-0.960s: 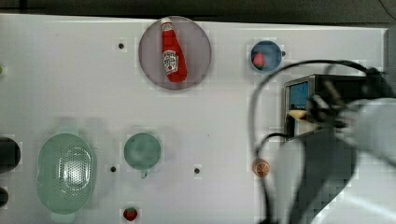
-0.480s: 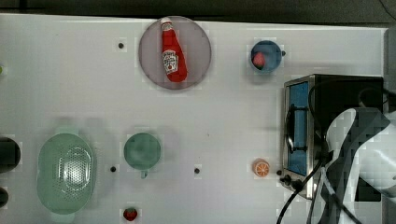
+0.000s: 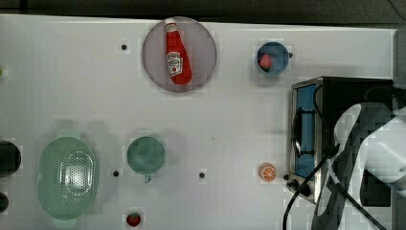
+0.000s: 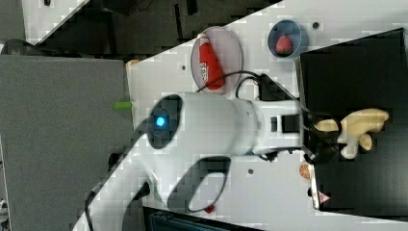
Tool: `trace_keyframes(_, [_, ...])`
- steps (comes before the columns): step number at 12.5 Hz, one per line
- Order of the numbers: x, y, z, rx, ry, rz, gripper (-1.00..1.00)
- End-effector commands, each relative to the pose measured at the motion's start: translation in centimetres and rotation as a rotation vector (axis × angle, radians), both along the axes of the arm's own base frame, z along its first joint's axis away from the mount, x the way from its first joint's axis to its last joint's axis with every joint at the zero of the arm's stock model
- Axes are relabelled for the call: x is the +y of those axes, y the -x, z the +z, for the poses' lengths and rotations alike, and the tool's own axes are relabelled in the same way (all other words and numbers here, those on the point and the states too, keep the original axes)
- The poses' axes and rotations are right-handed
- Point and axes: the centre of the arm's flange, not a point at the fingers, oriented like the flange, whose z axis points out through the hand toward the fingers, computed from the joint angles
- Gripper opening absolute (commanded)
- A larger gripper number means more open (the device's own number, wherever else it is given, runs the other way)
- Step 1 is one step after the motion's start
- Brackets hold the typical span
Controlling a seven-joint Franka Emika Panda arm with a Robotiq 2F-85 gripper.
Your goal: Pick banana from table and place on oven.
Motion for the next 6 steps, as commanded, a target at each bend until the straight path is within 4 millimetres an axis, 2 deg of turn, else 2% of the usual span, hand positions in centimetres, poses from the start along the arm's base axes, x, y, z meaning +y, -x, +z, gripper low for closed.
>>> trace_keyframes(1, [1.1, -1.0, 3.8, -0.071, 0.015, 0.076, 1.00])
trace_keyframes(3, [3.8, -2.1, 6.1, -0.082, -0.010, 0.119, 1.00])
trace_keyframes(6, [11.5, -2.7, 10.8, -0.063, -0.103, 0.132, 1.00])
